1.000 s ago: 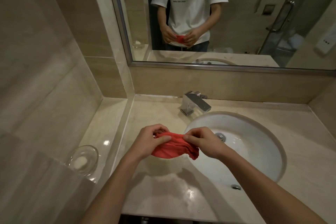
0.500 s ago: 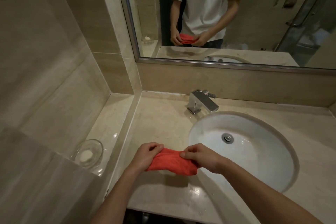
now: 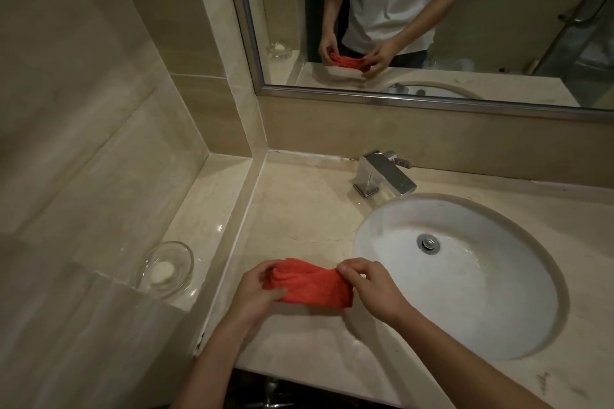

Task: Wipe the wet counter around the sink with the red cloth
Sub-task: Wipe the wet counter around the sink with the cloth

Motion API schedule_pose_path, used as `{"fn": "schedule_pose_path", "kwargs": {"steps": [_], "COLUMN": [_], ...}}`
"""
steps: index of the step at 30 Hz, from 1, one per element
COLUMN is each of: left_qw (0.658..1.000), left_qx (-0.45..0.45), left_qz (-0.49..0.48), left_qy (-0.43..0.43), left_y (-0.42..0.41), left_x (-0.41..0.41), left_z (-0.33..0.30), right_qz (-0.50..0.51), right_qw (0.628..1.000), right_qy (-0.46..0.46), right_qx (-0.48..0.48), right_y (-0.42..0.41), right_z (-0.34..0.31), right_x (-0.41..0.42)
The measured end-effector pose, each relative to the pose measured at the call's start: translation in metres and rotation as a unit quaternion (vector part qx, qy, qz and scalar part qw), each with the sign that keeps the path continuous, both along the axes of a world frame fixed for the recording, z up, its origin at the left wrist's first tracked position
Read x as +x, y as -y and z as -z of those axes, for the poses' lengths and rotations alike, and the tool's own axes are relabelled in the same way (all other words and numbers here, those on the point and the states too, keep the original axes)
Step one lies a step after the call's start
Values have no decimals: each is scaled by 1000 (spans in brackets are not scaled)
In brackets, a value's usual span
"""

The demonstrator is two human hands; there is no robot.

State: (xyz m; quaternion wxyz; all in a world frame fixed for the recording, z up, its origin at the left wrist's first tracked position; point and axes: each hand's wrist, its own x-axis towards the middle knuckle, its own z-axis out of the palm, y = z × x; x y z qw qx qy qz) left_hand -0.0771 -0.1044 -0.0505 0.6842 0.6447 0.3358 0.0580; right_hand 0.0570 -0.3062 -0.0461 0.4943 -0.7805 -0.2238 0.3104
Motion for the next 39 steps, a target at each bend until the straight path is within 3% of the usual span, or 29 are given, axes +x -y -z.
{"fn": "schedule_pose_path", "kwargs": {"steps": [3,5,7,11,14,17,19,22,24,26,29,31,33,35,39], "left_qw": [994,961,930,903,860,838,863,940,956,951,878,830,797,774,759], "left_qx": [101,247,341,408,450,472,441,285,243,285,460,537,550,542,543], "left_qz": [-28,-16,16,121,220,243,227,186,165,115,86,143,250,325,352], "left_qy": [-39,-126,-133,-60,-98,-128,-99,-18,-1,-26,-95,-44,-17,-49,-76], "left_y": [-6,-10,-9,-4,-6,-8,-10,-16,-16,-15,-7,12,32,42,48], "left_x": [-3,-10,-15,1,19,26,22,14,22,38,47,38,20,1,-14], "left_z": [9,22,28,25,31,33,32,24,19,23,31,38,56,78,90], "right_qz": [41,39,-11,-54,-11,25,54,59,75,106,113,113,86,33,-45], "right_qw": [996,989,979,950,947,963,981,995,994,984,948,939,932,928,933], "right_qy": [69,123,152,233,229,183,108,16,11,67,202,275,308,289,198], "right_qx": [-31,-77,-132,-202,-227,-198,-150,-73,-75,-130,-220,-175,-170,-233,-298], "right_y": [-7,-12,-15,-23,-25,-21,-15,-5,-7,-13,-17,-17,-21,-28,-27], "right_z": [4,13,22,36,40,40,35,28,28,32,36,35,42,51,60], "right_x": [-3,-3,-4,-13,-15,-17,-18,-14,-9,-3,-16,-41,-67,-83,-83]}}
